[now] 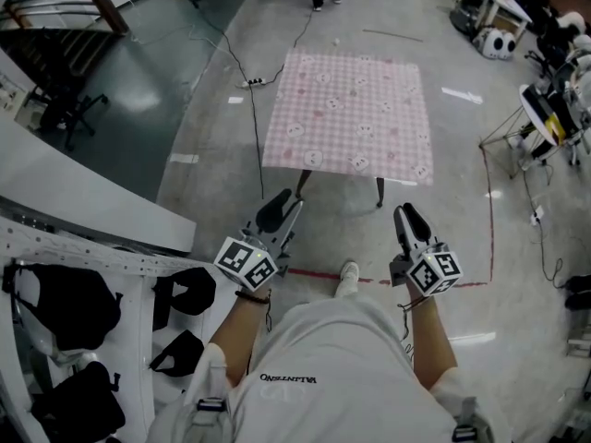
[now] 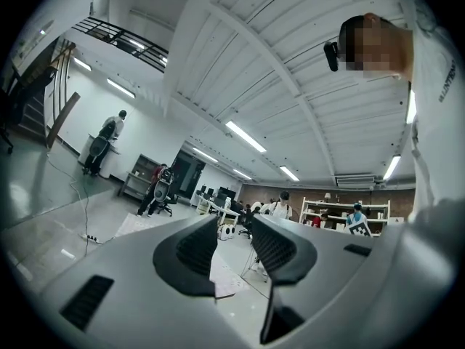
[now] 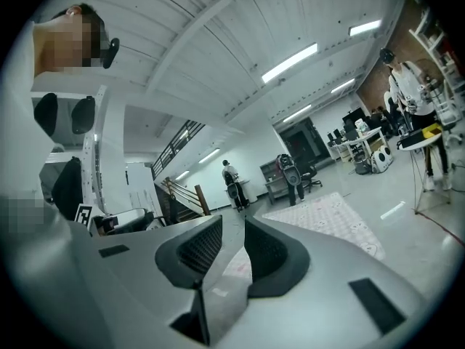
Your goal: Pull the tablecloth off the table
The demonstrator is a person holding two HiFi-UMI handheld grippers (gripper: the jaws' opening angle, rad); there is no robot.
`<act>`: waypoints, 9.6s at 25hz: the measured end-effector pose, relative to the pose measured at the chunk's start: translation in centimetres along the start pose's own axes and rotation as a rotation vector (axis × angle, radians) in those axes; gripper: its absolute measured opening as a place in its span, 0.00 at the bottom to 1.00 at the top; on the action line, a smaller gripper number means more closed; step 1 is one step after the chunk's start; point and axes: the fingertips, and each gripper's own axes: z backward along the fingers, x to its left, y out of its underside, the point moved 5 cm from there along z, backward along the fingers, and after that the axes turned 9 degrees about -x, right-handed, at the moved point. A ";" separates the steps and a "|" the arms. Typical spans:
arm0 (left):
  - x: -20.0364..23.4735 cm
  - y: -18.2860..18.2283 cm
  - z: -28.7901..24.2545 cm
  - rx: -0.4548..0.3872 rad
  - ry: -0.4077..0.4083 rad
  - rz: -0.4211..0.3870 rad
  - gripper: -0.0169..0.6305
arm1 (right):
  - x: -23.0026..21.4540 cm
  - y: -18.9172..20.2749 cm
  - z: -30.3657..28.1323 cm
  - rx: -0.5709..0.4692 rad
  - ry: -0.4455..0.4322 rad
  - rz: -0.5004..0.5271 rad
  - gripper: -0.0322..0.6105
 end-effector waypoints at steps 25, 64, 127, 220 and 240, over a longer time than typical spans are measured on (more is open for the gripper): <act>3.4 7.7 -15.3 0.095 -0.105 0.079 0.24 | -14.9 2.5 -11.0 0.140 -0.084 -0.273 0.22; 16.8 33.2 -15.0 0.292 -0.194 0.663 0.24 | -22.3 23.7 -16.3 0.333 0.200 -0.699 0.22; 23.2 44.4 -14.7 0.045 -0.218 1.042 0.03 | -27.3 32.1 -17.8 -0.051 0.365 -0.966 0.07; 24.9 46.7 -14.8 -0.019 0.057 0.640 0.03 | -29.0 33.5 -18.9 0.061 -0.132 -0.720 0.07; 23.1 40.9 -14.6 -0.075 0.139 0.612 0.03 | -25.2 30.2 -18.3 -0.038 -0.139 -0.644 0.07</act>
